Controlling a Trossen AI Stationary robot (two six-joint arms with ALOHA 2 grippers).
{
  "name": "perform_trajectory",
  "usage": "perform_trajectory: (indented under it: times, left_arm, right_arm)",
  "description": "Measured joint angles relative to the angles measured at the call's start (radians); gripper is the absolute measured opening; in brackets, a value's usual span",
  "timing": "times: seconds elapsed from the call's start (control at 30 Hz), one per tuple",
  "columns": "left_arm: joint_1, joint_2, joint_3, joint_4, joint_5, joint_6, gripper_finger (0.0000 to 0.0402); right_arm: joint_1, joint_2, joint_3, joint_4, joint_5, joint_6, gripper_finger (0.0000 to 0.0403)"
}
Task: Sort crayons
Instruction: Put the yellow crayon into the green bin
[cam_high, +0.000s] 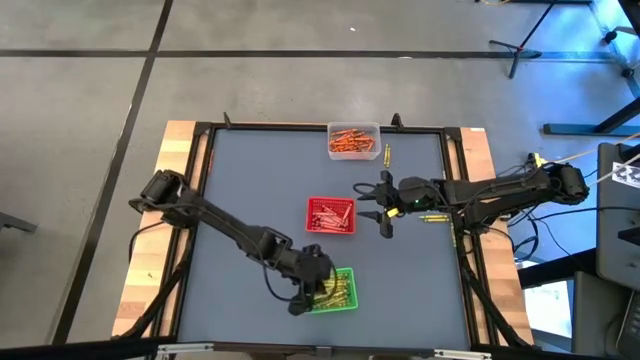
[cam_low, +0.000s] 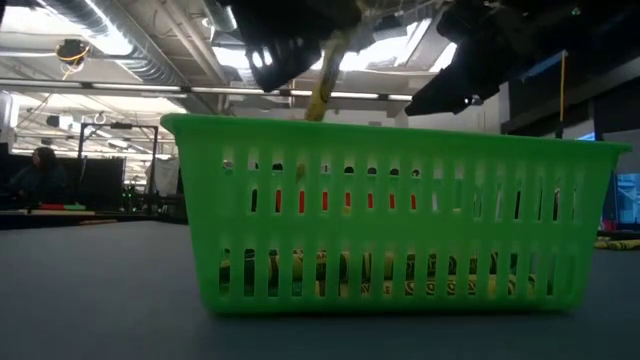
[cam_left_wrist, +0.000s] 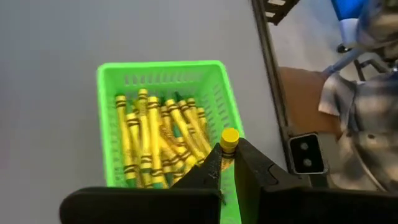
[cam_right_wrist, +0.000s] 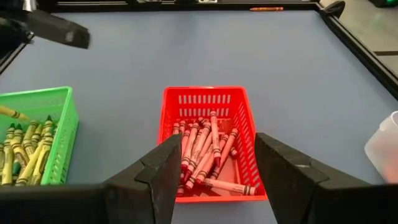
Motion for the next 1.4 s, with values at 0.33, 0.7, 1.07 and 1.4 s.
perform_trajectory:
  times: [0.33,0.7,1.07,1.4]
  left_arm:
    - [0.052,0.016,0.001,-0.001,0.031,-0.011,0.0102]
    - [-0.005,-0.067,-0.008,-0.117,-0.379,0.239,0.0128]
    - [0.092,-0.347,-0.405,0.183,-0.315,0.373,0.0128]
    - [0.194,-0.597,-0.77,0.766,-0.306,0.596,0.0128]
  right_arm:
    - [0.0,0.0,0.0,0.0,-0.001,0.0,0.02]
    - [0.0,0.0,0.0,-0.007,-0.002,0.0,0.02]
    - [0.0,-0.002,0.001,-0.051,0.076,0.003,0.02]
    - [0.0,-0.002,0.035,-0.352,0.171,0.21,0.02]
